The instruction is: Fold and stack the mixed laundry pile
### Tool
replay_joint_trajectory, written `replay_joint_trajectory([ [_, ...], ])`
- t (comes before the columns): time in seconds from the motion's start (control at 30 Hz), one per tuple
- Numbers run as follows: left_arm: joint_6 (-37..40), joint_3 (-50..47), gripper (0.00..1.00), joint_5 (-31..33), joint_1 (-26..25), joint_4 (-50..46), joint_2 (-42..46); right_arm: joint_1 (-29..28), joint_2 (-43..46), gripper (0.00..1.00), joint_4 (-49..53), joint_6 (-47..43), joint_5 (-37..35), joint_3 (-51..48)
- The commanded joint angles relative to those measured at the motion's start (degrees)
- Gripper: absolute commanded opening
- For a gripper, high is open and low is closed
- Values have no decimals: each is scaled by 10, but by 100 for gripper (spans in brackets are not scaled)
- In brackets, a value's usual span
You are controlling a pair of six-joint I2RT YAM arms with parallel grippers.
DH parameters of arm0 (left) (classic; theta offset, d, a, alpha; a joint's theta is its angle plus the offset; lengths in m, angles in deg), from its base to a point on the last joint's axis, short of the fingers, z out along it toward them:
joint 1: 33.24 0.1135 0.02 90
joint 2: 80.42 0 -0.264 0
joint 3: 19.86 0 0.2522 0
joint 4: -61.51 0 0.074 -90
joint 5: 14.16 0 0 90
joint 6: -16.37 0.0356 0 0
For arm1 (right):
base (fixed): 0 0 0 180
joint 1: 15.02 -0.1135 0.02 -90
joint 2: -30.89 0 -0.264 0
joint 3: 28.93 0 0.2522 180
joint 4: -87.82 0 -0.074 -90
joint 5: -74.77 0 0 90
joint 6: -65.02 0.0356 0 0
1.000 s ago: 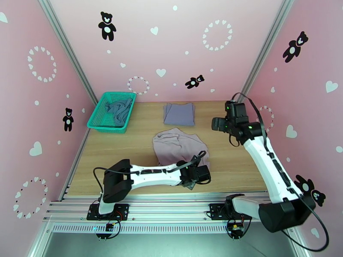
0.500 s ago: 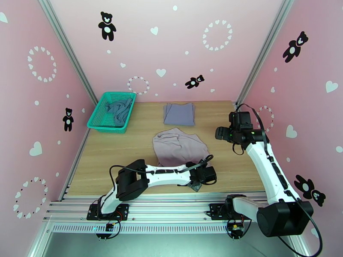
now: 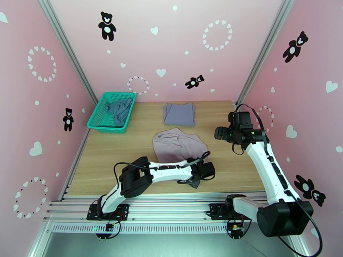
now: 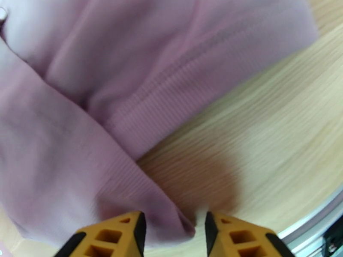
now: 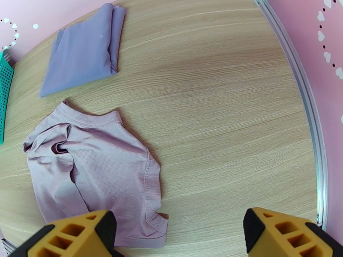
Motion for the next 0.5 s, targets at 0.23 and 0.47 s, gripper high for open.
replay_joint_trajectory([
  [0.23, -11, -25, 31, -27, 8, -13, -25, 2, 16, 83, 16, -4, 4, 7],
  [0.47, -41, -83, 0, 32, 48, 1, 54, 2, 38, 82, 28, -6, 30, -4],
])
